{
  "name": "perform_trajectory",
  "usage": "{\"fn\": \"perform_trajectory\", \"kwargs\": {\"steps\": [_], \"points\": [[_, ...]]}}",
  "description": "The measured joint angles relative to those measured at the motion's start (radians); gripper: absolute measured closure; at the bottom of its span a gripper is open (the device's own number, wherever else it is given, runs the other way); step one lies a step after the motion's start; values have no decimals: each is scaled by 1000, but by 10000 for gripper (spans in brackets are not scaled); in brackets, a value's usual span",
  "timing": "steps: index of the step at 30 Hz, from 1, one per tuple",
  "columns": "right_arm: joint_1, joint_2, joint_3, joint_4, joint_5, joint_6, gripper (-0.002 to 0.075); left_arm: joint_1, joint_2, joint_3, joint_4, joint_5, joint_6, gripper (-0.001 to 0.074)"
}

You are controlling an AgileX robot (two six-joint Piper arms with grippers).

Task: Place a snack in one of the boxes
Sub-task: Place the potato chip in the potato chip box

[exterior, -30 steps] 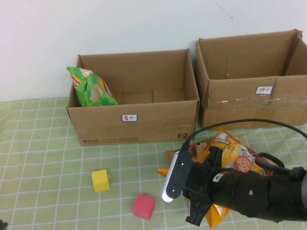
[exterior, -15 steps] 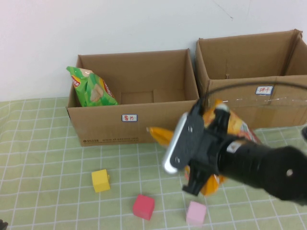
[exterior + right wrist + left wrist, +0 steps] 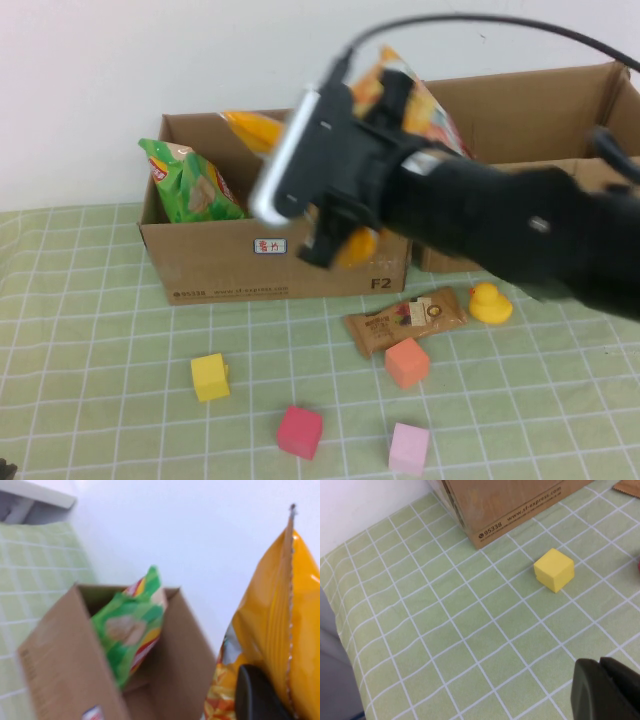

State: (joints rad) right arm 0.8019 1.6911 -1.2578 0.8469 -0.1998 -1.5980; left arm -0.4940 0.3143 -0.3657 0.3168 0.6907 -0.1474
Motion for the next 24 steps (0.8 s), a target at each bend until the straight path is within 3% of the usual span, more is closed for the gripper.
{"fn": "perform_trajectory", "kwargs": {"steps": [13, 16, 21, 24], "points": [[-15, 434, -506, 26, -173, -77, 561, 0, 0, 0, 0, 0, 0, 736], [-28, 508, -607, 157, -169, -62, 561, 0, 0, 0, 0, 0, 0, 736], [-70, 577, -741, 532, -91, -52, 559, 0, 0, 0, 0, 0, 0, 736], [-111, 595, -780, 672, -17, -65, 468, 0, 0, 0, 0, -1, 0, 736]]}}
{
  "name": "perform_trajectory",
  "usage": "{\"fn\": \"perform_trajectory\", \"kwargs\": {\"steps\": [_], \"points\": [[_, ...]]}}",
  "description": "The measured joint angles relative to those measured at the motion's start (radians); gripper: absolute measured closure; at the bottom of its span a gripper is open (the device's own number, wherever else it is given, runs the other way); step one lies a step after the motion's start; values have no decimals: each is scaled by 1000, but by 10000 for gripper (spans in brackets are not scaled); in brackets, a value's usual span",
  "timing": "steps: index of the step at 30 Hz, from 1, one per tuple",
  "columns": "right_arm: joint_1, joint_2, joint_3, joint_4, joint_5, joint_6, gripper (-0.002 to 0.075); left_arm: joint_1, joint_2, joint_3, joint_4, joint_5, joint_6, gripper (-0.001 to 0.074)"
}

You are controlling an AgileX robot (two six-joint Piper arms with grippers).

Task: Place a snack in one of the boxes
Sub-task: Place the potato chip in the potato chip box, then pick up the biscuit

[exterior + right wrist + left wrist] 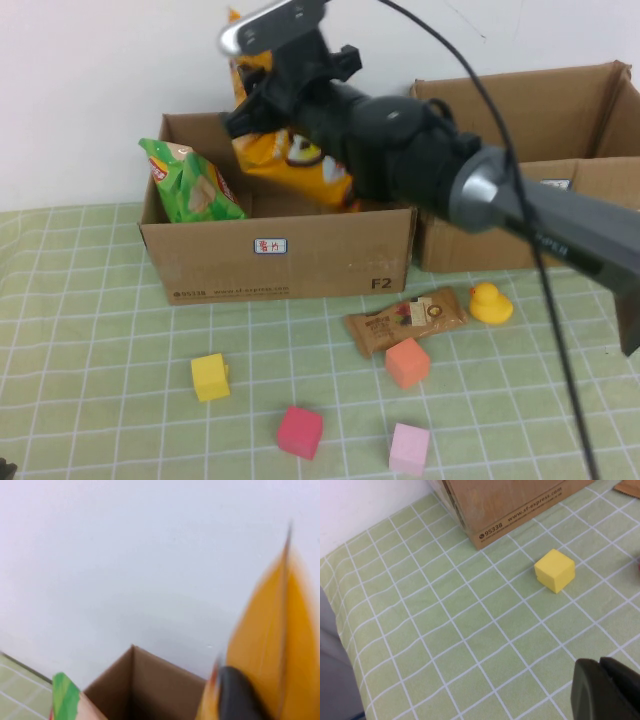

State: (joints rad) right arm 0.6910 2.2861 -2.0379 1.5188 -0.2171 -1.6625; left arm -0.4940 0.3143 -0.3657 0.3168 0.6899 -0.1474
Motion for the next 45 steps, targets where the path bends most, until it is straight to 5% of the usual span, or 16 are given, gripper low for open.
{"fn": "perform_trajectory", "kwargs": {"steps": [5, 14, 17, 23, 25, 31, 40, 45], "points": [[-38, 10, -8, 141, 86, -68, 287, 0, 0, 0, 0, 0, 0, 736], [65, -95, -8, 225, -88, -439, 265, 0, 0, 0, 0, 0, 0, 736], [149, -175, -12, 233, -247, -621, 323, 0, 0, 0, 0, -2, 0, 736], [254, -248, -17, 246, -372, -792, 636, 0, 0, 0, 0, -2, 0, 736], [254, -248, -17, 248, -396, -792, 685, 0, 0, 0, 0, -2, 0, 736], [250, -247, -13, 255, -414, -741, 723, 0, 0, 0, 0, -2, 0, 736], [235, -386, 228, 246, 114, -591, 727, 0, 0, 0, 0, -2, 0, 736], [234, -490, 412, 242, 195, -491, 728, 0, 0, 0, 0, -2, 0, 736]]}}
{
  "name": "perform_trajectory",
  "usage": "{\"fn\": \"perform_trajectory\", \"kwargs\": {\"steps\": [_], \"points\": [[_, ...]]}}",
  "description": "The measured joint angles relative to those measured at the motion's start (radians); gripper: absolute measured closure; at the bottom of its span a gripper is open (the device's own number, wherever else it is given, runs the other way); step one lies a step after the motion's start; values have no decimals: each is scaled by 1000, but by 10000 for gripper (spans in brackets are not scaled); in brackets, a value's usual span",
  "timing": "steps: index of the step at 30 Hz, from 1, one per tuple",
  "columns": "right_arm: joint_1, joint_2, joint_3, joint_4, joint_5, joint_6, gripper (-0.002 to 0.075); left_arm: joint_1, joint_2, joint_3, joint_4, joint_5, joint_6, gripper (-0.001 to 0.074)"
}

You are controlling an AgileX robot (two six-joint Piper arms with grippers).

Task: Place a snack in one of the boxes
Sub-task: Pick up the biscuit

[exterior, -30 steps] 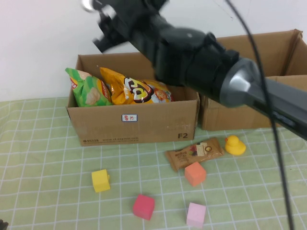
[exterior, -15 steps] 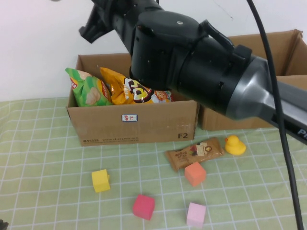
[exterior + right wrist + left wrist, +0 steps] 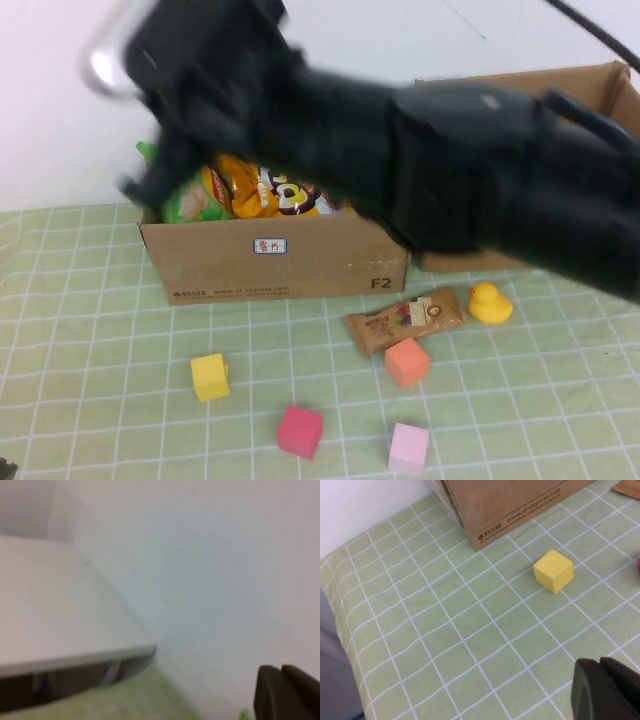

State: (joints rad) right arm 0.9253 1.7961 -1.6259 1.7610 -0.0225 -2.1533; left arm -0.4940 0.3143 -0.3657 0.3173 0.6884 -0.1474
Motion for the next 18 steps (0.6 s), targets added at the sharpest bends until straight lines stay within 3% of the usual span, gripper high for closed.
{"fn": "perform_trajectory", "kwargs": {"steps": [9, 18], "points": [[-2, -180, 484, -6, 41, 128, 728, 0, 0, 0, 0, 0, 0, 736], [-44, -255, 760, -6, -205, 337, 728, 0, 0, 0, 0, 0, 0, 736]]}}
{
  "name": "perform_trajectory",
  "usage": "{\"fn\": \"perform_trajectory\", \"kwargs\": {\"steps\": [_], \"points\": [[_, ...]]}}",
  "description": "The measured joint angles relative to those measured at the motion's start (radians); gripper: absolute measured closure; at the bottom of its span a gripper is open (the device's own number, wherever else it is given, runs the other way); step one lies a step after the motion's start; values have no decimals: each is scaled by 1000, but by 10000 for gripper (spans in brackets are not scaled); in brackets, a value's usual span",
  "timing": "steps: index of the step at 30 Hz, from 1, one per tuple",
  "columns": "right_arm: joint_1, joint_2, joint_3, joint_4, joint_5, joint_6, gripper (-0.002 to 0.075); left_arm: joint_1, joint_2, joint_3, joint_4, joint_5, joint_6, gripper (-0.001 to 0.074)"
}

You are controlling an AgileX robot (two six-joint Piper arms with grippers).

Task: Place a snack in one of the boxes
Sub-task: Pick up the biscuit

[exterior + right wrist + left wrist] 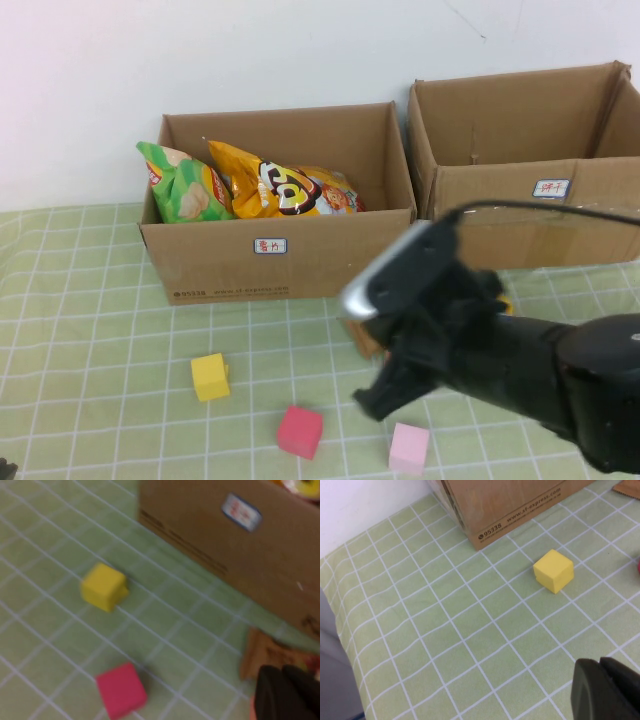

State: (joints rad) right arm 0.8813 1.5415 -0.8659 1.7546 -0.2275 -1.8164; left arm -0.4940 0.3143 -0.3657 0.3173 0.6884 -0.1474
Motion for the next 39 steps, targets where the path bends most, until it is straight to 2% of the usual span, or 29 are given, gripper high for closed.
{"fn": "perform_trajectory", "kwargs": {"steps": [5, 12, 16, 19, 22, 25, 28, 35, 39], "points": [[-84, 15, 79, 0, 13, 98, 728, 0, 0, 0, 0, 0, 0, 736], [-195, 18, 168, 0, 262, 12, 728, 0, 0, 0, 0, 0, 0, 736], [-231, 18, 208, 0, 302, 45, 728, 0, 0, 0, 0, 0, 0, 736], [-256, 18, 233, -49, 359, 94, 728, 0, 0, 0, 0, 0, 0, 736], [-276, 18, 240, -183, 562, 150, 728, 0, 0, 0, 0, 0, 0, 736], [-279, 18, 212, -375, 752, 258, 728, 0, 0, 0, 0, 0, 0, 736], [-279, 18, 149, -660, 872, 487, 728, 0, 0, 0, 0, 0, 0, 736], [-280, 18, -35, -1532, 961, 1242, 728, 0, 0, 0, 0, 0, 0, 736], [-285, 18, -109, -1879, 895, 1649, 728, 0, 0, 0, 0, 0, 0, 736]]}}
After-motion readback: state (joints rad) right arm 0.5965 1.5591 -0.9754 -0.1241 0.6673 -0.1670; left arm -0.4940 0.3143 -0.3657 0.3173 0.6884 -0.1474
